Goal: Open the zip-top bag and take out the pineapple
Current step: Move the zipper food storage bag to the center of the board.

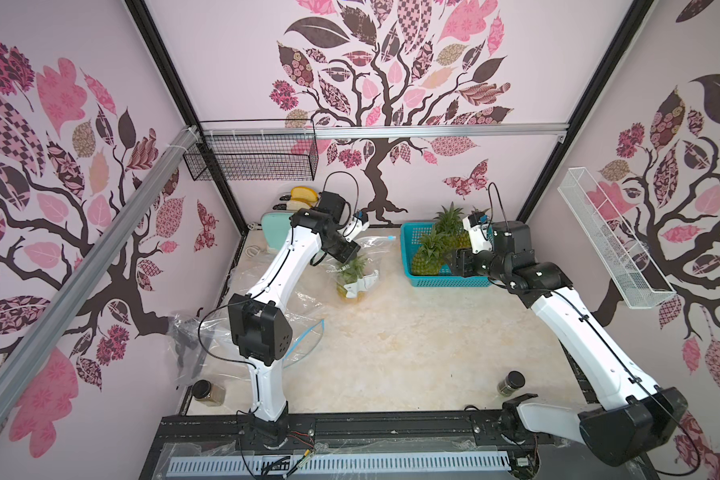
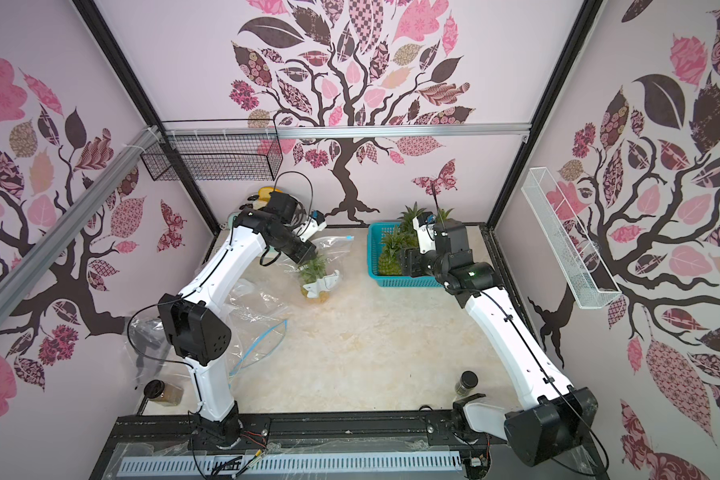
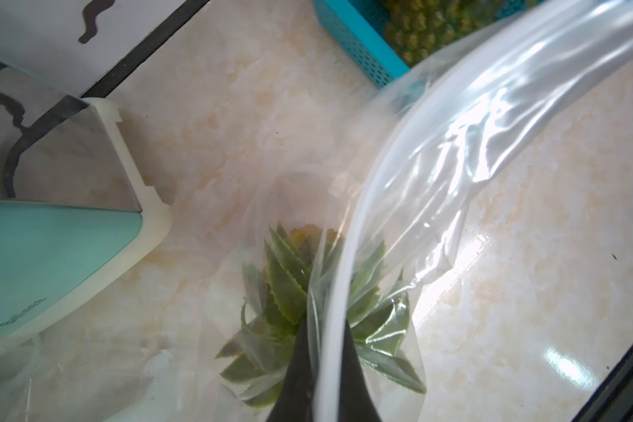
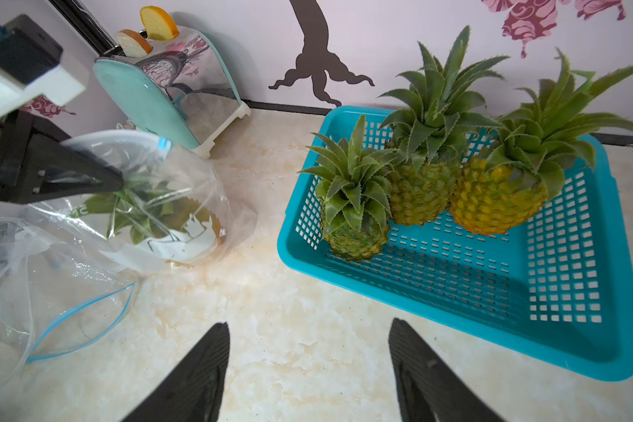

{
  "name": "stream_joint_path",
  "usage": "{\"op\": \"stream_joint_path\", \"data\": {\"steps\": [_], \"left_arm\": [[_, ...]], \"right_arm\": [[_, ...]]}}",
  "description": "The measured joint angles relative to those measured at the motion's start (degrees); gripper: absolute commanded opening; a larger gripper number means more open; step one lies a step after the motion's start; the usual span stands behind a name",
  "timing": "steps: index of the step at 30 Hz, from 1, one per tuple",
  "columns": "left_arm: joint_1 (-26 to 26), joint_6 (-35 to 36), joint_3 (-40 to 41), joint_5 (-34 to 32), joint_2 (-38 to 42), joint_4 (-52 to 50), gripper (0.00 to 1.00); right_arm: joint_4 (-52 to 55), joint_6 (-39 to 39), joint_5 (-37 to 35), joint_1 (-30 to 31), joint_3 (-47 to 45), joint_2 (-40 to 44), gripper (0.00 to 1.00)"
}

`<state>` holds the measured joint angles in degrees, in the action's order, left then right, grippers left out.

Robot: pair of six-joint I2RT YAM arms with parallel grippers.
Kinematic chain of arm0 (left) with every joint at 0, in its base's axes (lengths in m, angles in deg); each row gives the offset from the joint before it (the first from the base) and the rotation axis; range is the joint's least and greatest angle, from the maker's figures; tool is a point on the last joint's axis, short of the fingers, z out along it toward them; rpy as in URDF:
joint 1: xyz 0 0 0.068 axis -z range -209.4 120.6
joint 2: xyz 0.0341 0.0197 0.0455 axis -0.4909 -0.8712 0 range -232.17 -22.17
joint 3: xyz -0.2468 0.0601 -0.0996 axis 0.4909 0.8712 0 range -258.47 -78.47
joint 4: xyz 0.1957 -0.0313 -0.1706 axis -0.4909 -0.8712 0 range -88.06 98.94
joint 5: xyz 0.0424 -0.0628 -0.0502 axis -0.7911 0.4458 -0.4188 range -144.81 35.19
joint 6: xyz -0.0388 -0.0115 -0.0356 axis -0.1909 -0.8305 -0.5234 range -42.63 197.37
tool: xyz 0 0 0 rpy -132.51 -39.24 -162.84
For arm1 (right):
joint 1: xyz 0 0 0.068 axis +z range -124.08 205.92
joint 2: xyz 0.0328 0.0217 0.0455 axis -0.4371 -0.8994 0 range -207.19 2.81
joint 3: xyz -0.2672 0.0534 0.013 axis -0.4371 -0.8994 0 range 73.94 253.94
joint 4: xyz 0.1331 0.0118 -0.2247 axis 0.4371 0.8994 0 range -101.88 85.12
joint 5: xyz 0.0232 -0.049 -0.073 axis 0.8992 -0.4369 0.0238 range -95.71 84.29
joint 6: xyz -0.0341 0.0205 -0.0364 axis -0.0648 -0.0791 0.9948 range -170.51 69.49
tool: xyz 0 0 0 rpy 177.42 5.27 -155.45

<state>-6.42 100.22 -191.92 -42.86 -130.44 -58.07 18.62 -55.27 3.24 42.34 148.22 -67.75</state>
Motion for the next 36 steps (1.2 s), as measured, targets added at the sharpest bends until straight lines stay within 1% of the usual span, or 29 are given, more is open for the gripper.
{"op": "stream_joint_path", "data": {"steps": [6, 8, 10, 12, 14, 17, 18, 21, 24, 26, 27, 31, 33, 34, 36], "left_arm": [[13.1, 6.0, 13.9, -6.4, 11.7, 2.0, 0.00], [16.4, 7.2, 18.1, -8.2, 14.7, 3.1, 0.00], [17.9, 7.8, 22.1, -9.4, 17.2, 4.7, 0.00], [18.2, 8.0, 26.1, -10.3, 19.9, 7.0, 0.02], [18.0, 8.0, 29.0, -10.4, 22.5, 9.2, 0.11], [17.9, 8.0, 31.3, -10.6, 25.6, 11.3, 0.38], [17.9, 7.8, 31.3, -10.7, 26.4, 12.2, 0.43], [17.8, 7.5, 31.3, -10.9, 28.3, 14.4, 0.48], [17.8, 7.4, 31.3, -10.8, 29.3, 15.3, 0.47], [17.8, 7.3, 31.3, -10.8, 29.4, 15.6, 0.45], [17.8, 7.3, 31.3, -10.8, 29.4, 15.7, 0.42], [17.8, 6.9, 31.3, -11.2, 29.6, 16.6, 0.20], [17.8, 7.0, 31.4, -11.6, 29.9, 17.3, 0.12], [17.8, 6.8, 31.5, -11.9, 30.2, 17.9, 0.08], [17.8, 6.7, 32.2, -12.2, 31.2, 18.7, 0.05]], "right_arm": [[0.1, 0.0, 1.6, 0.0, -1.0, 4.1, 0.72], [0.2, 0.0, 2.2, 0.0, -2.3, 5.6, 0.73], [0.3, 0.0, 2.8, 0.0, -3.9, 7.0, 0.73], [0.7, -0.2, 3.3, 0.0, -5.4, 7.9, 0.73], [0.8, -0.3, 3.8, 0.0, -6.4, 8.3, 0.73], [1.2, -0.6, 4.6, 0.0, -7.6, 8.3, 0.73], [1.4, -0.7, 4.9, 0.0, -7.8, 8.2, 0.73], [1.4, -0.9, 5.8, 0.0, -7.8, 8.3, 0.73], [1.4, -1.1, 6.4, 0.0, -7.8, 8.3, 0.73], [1.4, -1.3, 6.8, 0.0, -7.8, 8.3, 0.73], [1.5, -1.3, 7.0, 0.0, -7.8, 8.4, 0.73], [1.7, -1.3, 7.9, 0.0, -8.0, 9.4, 0.73], [1.7, -1.3, 8.6, 0.0, -8.4, 10.2, 0.73], [1.7, -1.2, 9.0, 0.1, -8.6, 10.5, 0.73], [1.4, -1.0, 10.1, 0.4, -9.7, 11.3, 0.73]]}}
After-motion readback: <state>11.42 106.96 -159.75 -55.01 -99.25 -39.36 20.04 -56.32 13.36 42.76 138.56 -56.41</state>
